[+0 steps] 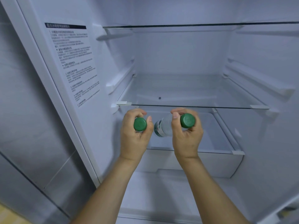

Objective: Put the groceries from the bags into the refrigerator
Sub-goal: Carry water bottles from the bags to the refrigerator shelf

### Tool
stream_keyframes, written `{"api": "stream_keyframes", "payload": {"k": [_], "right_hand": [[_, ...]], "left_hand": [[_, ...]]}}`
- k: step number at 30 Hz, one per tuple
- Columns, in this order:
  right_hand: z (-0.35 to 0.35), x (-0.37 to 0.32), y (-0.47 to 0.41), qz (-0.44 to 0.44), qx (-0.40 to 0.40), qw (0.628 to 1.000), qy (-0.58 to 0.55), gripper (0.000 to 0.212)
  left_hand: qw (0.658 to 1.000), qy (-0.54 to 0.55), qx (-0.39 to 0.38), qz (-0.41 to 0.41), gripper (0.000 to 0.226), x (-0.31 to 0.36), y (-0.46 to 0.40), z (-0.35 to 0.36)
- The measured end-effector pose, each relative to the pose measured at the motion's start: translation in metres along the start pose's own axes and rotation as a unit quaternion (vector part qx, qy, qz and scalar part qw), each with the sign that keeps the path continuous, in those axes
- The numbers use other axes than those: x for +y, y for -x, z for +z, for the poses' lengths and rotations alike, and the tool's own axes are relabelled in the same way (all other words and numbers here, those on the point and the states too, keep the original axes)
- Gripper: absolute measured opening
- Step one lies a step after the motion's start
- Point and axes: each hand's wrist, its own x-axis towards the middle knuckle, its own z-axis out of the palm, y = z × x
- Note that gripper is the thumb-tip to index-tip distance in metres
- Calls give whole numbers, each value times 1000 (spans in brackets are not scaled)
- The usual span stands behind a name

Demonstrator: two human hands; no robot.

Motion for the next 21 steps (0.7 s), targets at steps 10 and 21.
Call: {"api": "stream_keyframes", "payload": {"k": [10, 21], "right_hand": [[-9, 19, 19, 73, -54, 995, 31, 19], [-12, 58, 9, 236, -231, 937, 111, 62]], "left_hand": [[1000, -21, -2, -8, 16, -16, 8, -1], [978, -41, -66, -193, 51, -61, 18, 5]]}}
